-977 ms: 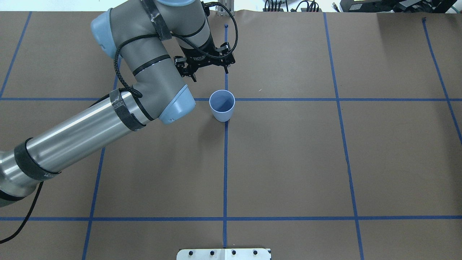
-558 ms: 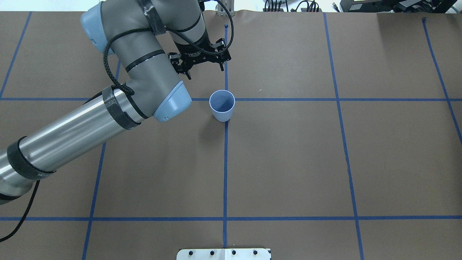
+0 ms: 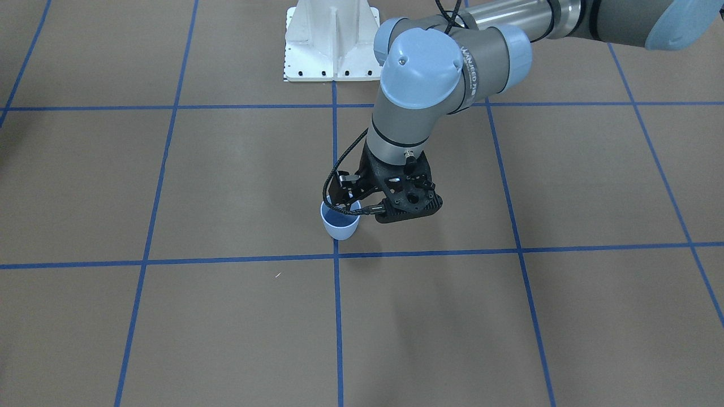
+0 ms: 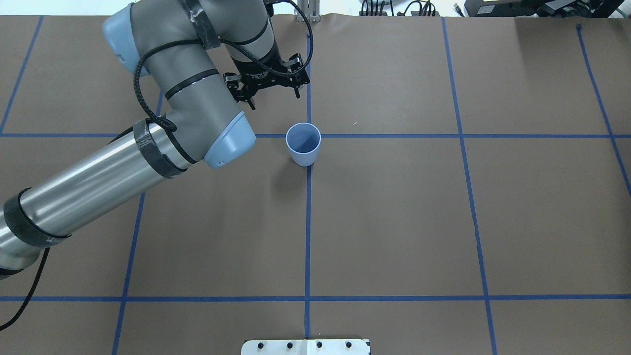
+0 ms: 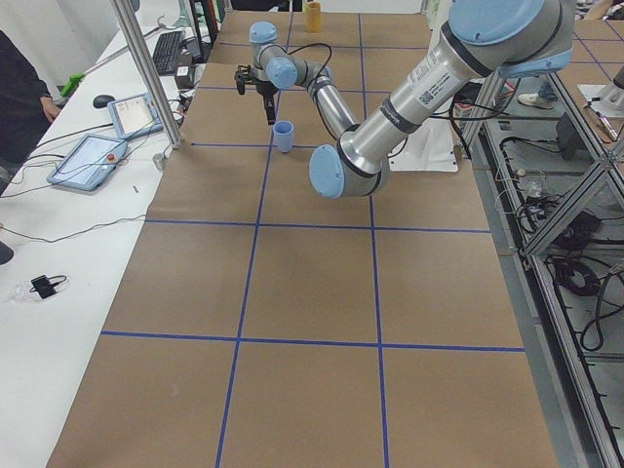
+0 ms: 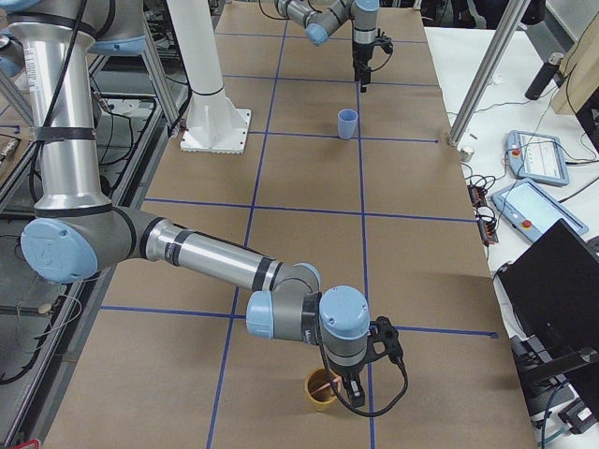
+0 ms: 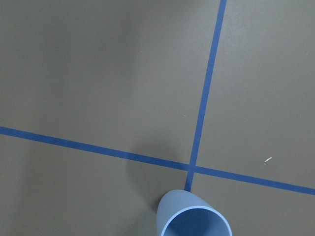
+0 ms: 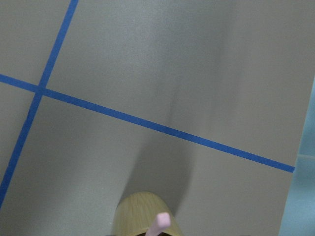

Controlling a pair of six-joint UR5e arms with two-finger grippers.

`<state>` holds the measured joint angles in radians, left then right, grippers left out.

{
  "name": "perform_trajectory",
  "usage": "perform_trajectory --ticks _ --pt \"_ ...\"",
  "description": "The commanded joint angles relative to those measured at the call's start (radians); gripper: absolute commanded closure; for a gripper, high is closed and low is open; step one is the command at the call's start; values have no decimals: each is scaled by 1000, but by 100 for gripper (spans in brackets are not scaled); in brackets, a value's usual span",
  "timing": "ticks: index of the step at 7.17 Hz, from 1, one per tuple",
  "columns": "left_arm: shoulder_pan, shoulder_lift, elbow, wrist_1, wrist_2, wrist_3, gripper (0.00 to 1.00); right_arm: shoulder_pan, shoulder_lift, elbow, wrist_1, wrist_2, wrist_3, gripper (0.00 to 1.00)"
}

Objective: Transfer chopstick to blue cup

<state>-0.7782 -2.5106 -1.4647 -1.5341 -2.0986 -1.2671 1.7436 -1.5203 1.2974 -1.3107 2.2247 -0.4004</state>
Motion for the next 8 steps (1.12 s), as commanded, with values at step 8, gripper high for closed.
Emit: perform_trajectory --ticks 8 --pt "0 24 -6 -3 0 2 2 -33 3 -4 5 21 -1 60"
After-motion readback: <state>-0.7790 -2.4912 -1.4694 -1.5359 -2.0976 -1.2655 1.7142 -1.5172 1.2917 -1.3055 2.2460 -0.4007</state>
